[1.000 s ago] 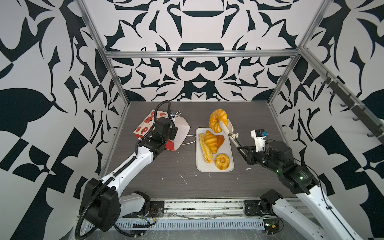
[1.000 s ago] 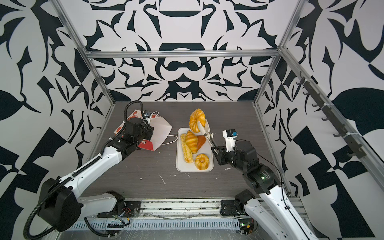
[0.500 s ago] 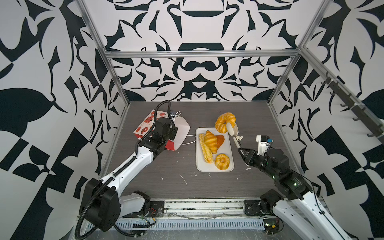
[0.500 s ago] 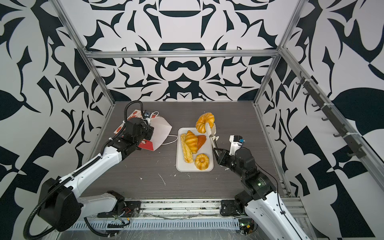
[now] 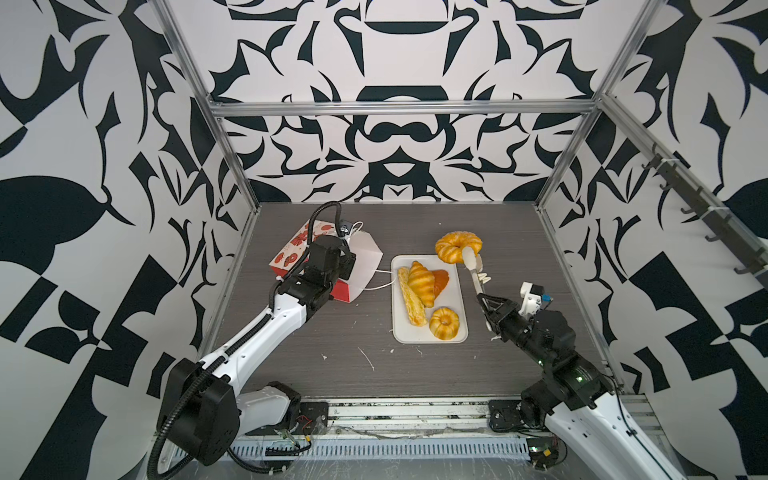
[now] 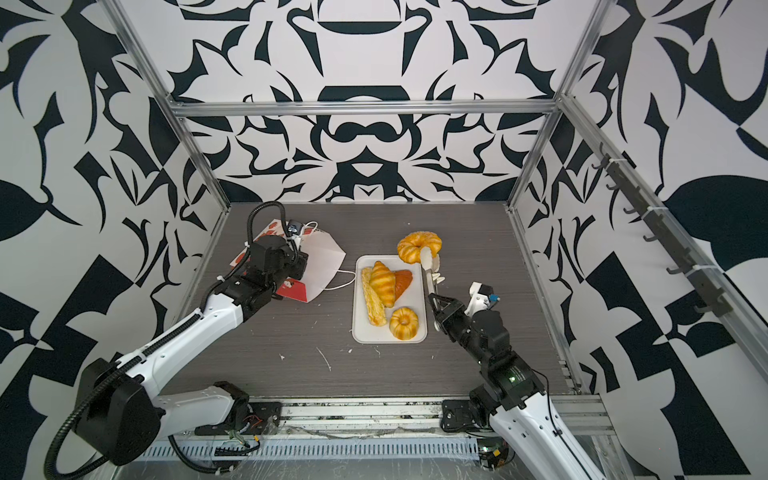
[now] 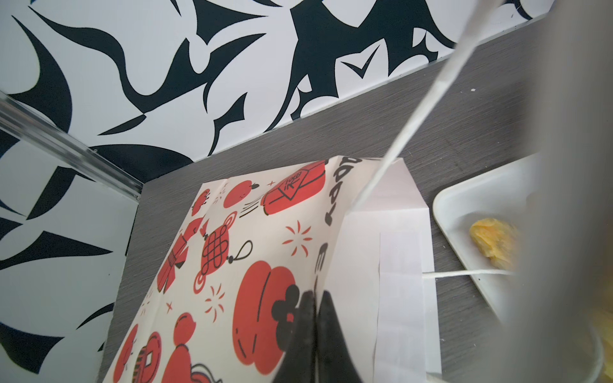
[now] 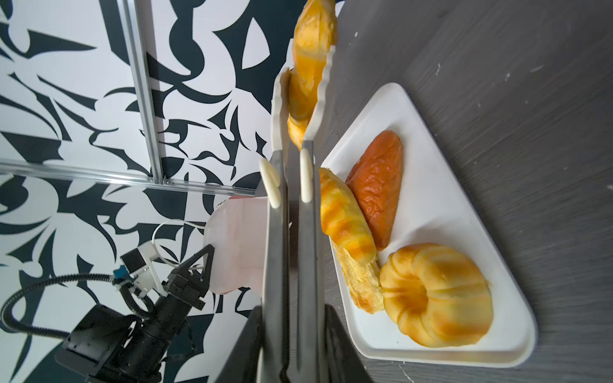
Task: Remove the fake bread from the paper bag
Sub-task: 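Carry the pinched pastry over the tray, right gripper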
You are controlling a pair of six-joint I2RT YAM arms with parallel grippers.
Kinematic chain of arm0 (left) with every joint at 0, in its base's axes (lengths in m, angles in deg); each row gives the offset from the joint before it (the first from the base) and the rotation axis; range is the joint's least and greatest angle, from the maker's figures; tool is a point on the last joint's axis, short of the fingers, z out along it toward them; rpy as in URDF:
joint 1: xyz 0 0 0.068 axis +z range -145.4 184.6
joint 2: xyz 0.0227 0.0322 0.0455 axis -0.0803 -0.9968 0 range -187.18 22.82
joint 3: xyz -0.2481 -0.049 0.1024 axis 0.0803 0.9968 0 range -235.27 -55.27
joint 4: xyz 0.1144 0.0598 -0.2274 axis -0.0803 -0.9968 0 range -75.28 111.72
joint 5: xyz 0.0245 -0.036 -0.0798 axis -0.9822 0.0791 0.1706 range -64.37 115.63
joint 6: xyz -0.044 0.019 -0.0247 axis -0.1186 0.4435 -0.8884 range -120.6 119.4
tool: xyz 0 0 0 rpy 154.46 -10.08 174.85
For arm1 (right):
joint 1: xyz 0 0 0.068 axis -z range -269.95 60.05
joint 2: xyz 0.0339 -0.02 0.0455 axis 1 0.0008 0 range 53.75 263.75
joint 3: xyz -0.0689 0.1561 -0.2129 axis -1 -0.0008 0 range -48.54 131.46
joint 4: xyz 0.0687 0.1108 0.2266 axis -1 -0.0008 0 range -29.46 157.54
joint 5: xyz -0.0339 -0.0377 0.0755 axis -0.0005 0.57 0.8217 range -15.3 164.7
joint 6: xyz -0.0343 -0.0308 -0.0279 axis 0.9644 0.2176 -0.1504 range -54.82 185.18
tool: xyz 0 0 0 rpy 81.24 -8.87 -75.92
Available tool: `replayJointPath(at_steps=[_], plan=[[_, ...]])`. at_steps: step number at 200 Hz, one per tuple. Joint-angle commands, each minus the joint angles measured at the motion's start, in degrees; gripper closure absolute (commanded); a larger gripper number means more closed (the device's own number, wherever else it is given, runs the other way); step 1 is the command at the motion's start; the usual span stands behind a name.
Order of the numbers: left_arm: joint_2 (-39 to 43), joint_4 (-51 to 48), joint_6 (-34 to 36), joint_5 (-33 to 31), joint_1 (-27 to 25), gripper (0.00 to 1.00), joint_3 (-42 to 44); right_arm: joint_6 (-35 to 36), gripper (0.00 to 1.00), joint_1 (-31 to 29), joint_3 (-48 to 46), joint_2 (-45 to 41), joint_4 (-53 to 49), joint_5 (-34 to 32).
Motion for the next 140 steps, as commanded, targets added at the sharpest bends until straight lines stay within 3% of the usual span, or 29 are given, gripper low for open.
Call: replayJointPath(at_steps=[1,75,140], plan=[[1.07,1.07,-0.76,-0.08,-0.38,1.00,0.70,-6.98,1.00,0.18,0.25,0.24,9.71,0.73],[1.44,1.50,-0.79,-0.20,-0.60,1.00,1.05,-21.31,1.00,0.27,-7.27,0.50,17.89,1.72],[1.90,1.52,-0.65,-0.63,-0.67,1.00,1.24,-26.79,1.00,0.21,-7.87,3.46,21.16,2.63]])
